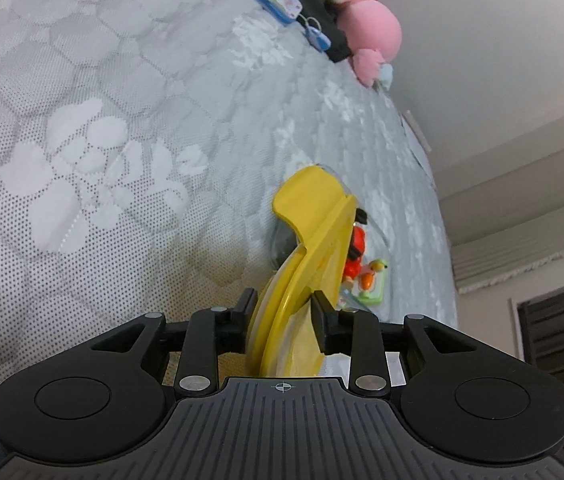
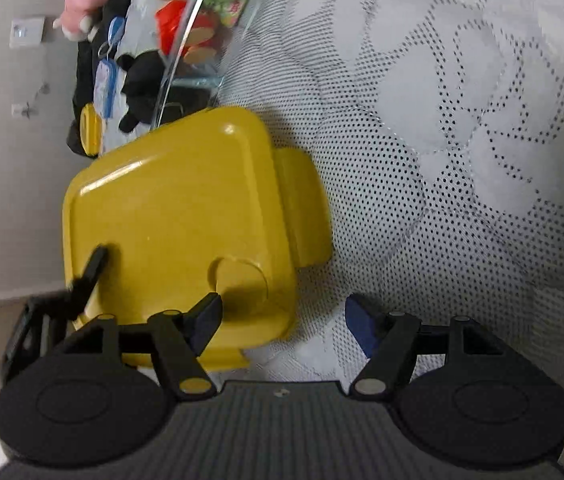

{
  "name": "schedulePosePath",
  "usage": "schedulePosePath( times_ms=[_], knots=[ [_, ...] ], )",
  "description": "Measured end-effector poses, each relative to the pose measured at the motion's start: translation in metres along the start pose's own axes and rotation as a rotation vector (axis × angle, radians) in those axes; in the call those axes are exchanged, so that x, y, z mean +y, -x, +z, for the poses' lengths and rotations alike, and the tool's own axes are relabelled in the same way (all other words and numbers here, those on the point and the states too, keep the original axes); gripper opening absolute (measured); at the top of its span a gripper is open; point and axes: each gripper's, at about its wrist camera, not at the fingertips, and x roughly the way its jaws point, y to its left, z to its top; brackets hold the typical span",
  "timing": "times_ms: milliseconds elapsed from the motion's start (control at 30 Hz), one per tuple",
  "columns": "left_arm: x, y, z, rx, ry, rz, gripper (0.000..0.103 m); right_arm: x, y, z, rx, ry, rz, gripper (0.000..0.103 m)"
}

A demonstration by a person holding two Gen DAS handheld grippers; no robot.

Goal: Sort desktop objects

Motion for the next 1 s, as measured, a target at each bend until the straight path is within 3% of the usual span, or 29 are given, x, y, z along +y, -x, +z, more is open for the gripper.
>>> schedulePosePath(
  times_ms=[100, 367, 400, 433, 467, 533, 667, 800, 1000],
  knots=[
    [0.003, -0.002, 0.000, 0.009, 0.014, -0.023, 0.027, -0.003, -0.001, 0.003, -0.017, -0.011, 0.031, 0.070],
    [0.016, -0.005, 0.001, 0.059, 0.101, -0.112, 0.025, 0.009, -0.004, 0.007, -0.053, 0.116, 0.011, 0.072],
    [0.017, -0.005, 0.001, 0.067, 0.111, -0.124, 0.025, 0.009, -0.003, 0.006, -0.055, 0.119, 0.013, 0.070],
    [0.018, -0.004, 0.000, 0.074, 0.122, -0.136, 0.025, 0.010, -0.001, 0.006, -0.057, 0.125, 0.019, 0.054],
    [0.019, -0.002, 0.000, 0.082, 0.134, -0.148, 0.025, 0.013, 0.002, 0.006, -0.056, 0.140, 0.027, 0.046],
    [0.018, 0.003, -0.003, 0.096, 0.124, -0.159, 0.025, 0.022, 0.013, 0.004, -0.074, 0.197, 0.004, 0.046],
    [0.005, 0.018, -0.013, 0.089, 0.043, -0.184, 0.025, 0.046, 0.044, -0.003, -0.154, 0.378, -0.023, 0.045],
    [-0.017, 0.017, -0.011, 0.068, -0.033, -0.220, 0.027, 0.070, 0.075, -0.002, -0.272, 0.539, -0.017, 0.034],
    [-0.079, -0.028, 0.006, 0.073, -0.220, -0.206, 0.029, 0.099, 0.112, 0.024, -0.494, 0.709, -0.017, 0.034]
  ],
)
